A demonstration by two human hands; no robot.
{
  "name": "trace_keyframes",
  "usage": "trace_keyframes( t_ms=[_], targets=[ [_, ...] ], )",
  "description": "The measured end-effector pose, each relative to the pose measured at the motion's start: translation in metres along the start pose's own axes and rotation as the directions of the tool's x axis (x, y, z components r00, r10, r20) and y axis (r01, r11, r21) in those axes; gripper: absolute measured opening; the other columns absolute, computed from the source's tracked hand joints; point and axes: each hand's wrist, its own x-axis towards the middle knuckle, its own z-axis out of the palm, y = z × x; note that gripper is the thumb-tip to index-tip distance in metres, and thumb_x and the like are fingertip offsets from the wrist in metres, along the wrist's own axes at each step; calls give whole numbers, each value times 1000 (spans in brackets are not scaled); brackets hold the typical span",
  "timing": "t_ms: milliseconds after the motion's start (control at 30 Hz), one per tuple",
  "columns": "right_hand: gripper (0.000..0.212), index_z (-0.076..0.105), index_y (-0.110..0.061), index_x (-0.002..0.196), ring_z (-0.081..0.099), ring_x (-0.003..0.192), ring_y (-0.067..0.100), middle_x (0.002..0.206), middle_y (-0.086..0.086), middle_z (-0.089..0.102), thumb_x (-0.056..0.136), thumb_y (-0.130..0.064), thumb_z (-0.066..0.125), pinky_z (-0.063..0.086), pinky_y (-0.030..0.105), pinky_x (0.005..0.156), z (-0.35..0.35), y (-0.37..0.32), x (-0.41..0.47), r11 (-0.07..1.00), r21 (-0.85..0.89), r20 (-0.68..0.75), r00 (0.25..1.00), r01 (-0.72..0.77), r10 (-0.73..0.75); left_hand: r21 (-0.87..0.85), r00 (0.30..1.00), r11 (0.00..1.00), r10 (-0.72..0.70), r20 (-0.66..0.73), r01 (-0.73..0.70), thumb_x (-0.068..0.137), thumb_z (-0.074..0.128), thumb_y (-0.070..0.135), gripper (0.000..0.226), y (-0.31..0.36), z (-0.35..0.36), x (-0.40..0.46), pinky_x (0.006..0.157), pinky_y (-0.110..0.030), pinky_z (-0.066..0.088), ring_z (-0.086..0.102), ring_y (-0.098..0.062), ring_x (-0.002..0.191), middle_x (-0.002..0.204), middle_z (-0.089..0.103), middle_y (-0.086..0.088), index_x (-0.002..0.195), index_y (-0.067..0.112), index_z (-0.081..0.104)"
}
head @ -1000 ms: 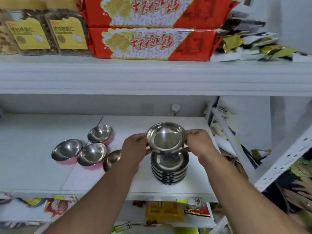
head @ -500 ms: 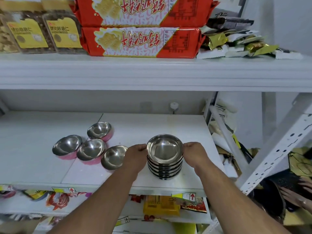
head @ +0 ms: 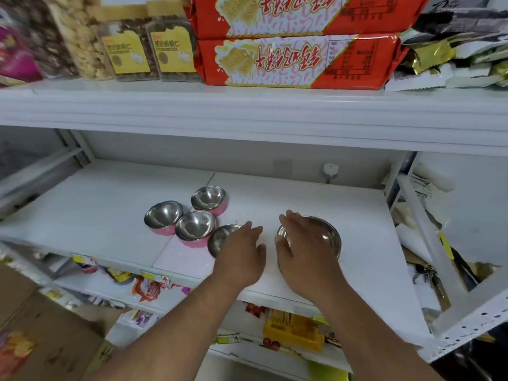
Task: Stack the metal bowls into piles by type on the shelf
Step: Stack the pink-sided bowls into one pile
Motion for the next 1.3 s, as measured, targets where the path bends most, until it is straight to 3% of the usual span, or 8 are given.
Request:
trace_keyframes(
  t_ms=[100, 200, 300, 467, 567, 700, 1133, 1300],
  targets=[
    [54, 23, -21, 160, 3, 157, 13, 172, -3, 10, 108, -33, 31, 1, 25, 119, 24, -19, -5, 990, -44, 67, 989, 133, -129, 79, 1000, 997, -10, -27, 12, 88, 45, 26, 44, -29, -10, -8, 100, -37, 49, 54, -22, 127, 133, 60, -2, 129, 20, 59],
    [57, 19, -18, 161, 1, 158, 16, 172, 1, 9, 107, -29, 32, -2, 24, 119, 50, -33, -7, 972, -87, 134, 970, 217, -204, 116, 998, 992, -42, -36, 46, 83, 45, 27, 52, -55, -26, -21, 89, -43, 55, 55, -23, 123, 137, 56, 3, 134, 27, 55],
    [58, 24, -16, 159, 7, 158, 19, 170, 4, 15, 104, -32, 36, 15, 34, 127, 77, -44, -2, 968, -117, 168, 965, 223, -202, 123, 995, 989, -79, -60, 86, 90, 51, 23, 51, -79, -39, -32, 98, -45, 50, 49, -26, 131, 145, 51, 2, 141, 31, 49],
    [51, 39, -15, 149, 29, 149, 24, 164, 6, 32, 103, -36, 38, 34, 38, 118, 107, -71, 4, 986, -142, 215, 975, 87, -55, 98, 988, 983, -153, -7, 153, 95, 50, 31, 55, -135, -55, -41, 106, -40, 44, 43, -28, 138, 153, 45, -1, 149, 26, 41],
    [54, 34, -17, 154, 28, 150, 25, 165, 5, 30, 104, -36, 38, 29, 36, 119, 125, -89, 3, 989, -147, 242, 970, 9, 27, 101, 973, 969, -230, 37, 225, 100, 45, 36, 58, -170, -64, -45, 116, -37, 30, 28, -28, 149, 164, 27, -7, 155, 22, 33],
    [55, 33, -16, 155, 32, 148, 24, 162, 6, 34, 104, -34, 40, 33, 34, 117, 151, -106, 2, 984, -168, 227, 969, -62, 99, 25, 970, 973, -230, 75, 229, 101, 42, 35, 58, -212, -72, -48, 119, -39, 25, 23, -26, 151, 167, 19, -5, 156, 23, 29],
    [59, 34, -14, 156, 23, 154, 26, 166, 10, 29, 102, -34, 43, 25, 32, 121, 177, -128, 11, 941, -260, 81, 966, -218, 246, -62, 978, 987, -140, 157, 151, 102, 40, 38, 60, -263, -87, -30, 122, -38, 19, 19, -24, 153, 167, 17, -5, 158, 21, 24],
    [55, 44, -11, 147, 38, 144, 28, 157, 10, 42, 97, -33, 42, 39, 36, 112, 172, -101, 31, 912, -282, 33, 947, -297, 319, -65, 980, 989, -119, 159, 130, 100, 43, 41, 62, -246, -78, -6, 120, -41, 27, 25, -25, 151, 165, 24, -5, 156, 21, 27]
  ],
)
